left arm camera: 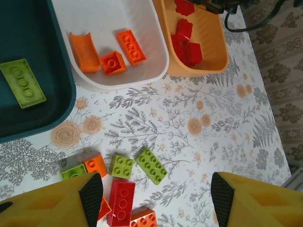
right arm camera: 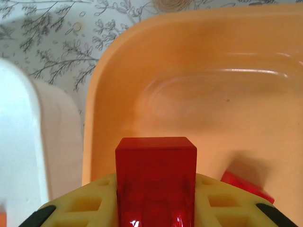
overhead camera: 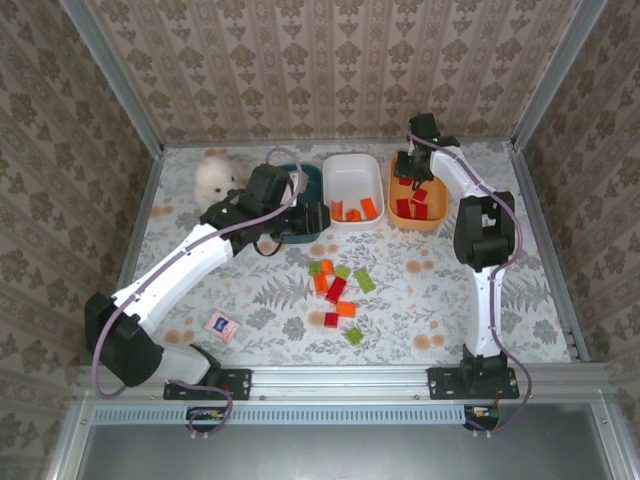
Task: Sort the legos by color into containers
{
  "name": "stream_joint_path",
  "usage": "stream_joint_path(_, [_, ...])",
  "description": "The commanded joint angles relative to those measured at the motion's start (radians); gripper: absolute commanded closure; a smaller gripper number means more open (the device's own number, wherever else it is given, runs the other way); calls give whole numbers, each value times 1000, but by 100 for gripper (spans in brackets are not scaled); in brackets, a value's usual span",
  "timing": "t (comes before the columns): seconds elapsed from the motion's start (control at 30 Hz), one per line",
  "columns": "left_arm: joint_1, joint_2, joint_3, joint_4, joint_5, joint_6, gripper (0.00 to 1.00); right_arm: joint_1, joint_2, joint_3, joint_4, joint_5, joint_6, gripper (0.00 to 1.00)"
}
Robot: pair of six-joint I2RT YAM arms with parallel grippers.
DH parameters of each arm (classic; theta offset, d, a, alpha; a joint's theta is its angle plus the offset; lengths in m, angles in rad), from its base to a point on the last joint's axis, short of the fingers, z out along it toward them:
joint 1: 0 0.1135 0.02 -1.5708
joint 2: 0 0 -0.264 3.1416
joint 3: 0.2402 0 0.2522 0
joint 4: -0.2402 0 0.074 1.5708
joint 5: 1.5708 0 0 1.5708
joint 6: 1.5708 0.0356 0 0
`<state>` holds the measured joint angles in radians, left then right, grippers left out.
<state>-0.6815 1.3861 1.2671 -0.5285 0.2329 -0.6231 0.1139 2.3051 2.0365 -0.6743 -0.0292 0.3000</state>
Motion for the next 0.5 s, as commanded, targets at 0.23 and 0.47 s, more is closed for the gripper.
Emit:
stream_joint_path(0.23, [-8, 8, 49, -9, 0, 24, 35, 1, 99, 80, -117, 14, 62, 68])
stream_joint_path(0.47, [-17, 18, 49, -40, 18, 54, 35, 0, 87, 79, -128, 7, 56, 55])
